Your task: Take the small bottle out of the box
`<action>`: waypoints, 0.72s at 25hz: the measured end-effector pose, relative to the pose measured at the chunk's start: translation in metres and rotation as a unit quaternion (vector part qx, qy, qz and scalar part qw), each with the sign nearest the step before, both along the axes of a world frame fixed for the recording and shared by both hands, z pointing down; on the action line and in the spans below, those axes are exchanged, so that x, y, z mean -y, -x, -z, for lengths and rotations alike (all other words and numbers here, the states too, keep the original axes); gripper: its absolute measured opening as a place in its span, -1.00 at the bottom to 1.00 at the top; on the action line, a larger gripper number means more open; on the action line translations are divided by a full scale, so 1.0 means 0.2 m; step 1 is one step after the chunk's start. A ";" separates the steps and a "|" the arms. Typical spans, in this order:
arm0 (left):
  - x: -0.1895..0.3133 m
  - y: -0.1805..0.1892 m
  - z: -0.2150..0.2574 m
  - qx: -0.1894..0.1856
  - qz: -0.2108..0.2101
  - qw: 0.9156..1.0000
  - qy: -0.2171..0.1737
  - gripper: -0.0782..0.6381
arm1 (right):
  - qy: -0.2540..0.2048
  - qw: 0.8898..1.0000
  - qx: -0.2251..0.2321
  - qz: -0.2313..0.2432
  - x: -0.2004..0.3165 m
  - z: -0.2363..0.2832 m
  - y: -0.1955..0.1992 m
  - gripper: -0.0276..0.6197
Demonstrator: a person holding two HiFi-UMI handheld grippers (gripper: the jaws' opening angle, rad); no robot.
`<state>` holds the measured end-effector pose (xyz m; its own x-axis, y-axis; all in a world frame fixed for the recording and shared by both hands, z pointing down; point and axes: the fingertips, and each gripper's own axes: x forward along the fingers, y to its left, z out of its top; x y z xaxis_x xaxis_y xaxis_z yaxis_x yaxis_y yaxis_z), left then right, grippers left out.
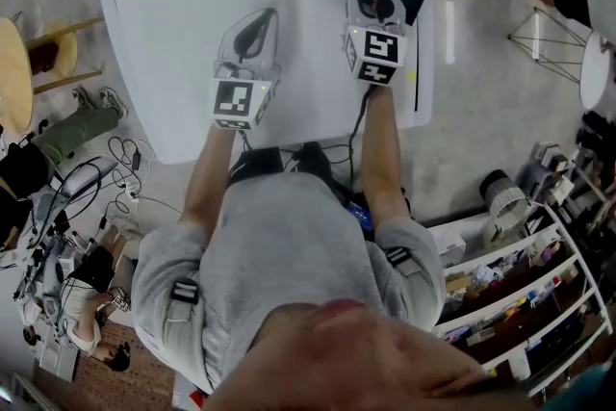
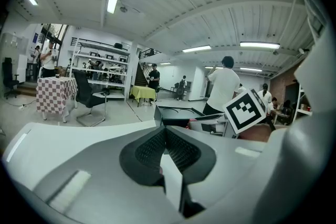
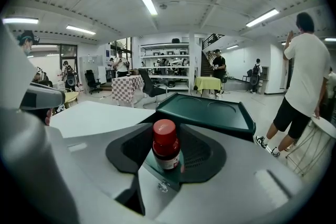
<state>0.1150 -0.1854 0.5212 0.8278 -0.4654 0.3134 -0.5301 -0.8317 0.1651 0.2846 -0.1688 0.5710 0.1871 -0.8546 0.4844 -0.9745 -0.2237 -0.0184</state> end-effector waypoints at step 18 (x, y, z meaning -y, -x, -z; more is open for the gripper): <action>0.06 0.08 -0.02 0.002 0.023 1.000 -0.005 -0.75 | -0.023 1.000 -0.006 -0.002 0.04 0.01 0.02 -0.51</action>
<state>0.0985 -0.1966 0.5255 0.8041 -0.5058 0.3124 -0.5685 -0.8080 0.1550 0.2814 -0.1758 0.5685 0.1962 -0.8749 0.4428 -0.9737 -0.2271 -0.0173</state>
